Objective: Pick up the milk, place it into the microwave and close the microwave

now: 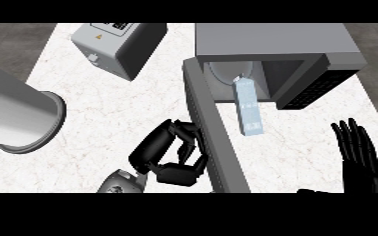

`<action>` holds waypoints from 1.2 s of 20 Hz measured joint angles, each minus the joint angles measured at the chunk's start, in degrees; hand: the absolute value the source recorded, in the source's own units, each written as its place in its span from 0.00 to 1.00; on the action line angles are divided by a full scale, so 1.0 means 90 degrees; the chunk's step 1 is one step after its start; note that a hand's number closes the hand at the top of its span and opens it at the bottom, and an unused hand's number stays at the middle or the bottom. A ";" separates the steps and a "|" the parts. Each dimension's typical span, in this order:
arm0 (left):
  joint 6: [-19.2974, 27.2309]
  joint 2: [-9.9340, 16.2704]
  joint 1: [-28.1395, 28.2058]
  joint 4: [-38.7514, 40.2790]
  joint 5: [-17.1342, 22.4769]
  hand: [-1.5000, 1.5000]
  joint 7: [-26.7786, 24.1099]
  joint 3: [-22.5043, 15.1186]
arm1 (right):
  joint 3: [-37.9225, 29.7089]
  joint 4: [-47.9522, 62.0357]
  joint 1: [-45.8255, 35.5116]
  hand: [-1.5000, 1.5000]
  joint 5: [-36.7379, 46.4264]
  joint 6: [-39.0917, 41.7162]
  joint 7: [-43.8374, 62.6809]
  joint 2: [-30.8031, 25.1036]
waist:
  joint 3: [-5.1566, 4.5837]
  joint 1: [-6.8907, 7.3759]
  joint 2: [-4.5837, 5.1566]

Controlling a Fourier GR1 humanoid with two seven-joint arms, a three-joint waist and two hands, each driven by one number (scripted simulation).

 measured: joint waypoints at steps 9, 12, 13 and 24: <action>0.1751 0.0019 -0.1574 0.1842 0.1002 1.00 0.0460 -0.1770 | -0.0249 -0.0964 0.0006 0.00 -0.0553 0.0428 0.0596 -0.0395 | -0.0005 -0.0177 0.0027; 0.2116 0.0019 -0.2031 0.2412 0.1569 0.00 0.0518 -0.2345 | -0.0208 -0.1246 -0.0047 0.00 -0.0717 0.0582 0.0822 -0.0488 | -0.0006 -0.0283 0.0050; 0.2196 0.0029 -0.2210 0.2517 0.1784 0.00 0.0619 -0.2506 | -0.0139 -0.1346 -0.0058 0.00 -0.0717 0.0602 0.0878 -0.0477 | -0.0008 -0.0326 0.0056; 0.3137 0.0005 -0.3441 0.2990 0.3621 1.00 -0.0005 -0.2878 | 0.0085 -0.1978 -0.0534 0.00 -0.1172 0.1180 0.1425 -0.0888 | -0.0028 -0.1046 0.0230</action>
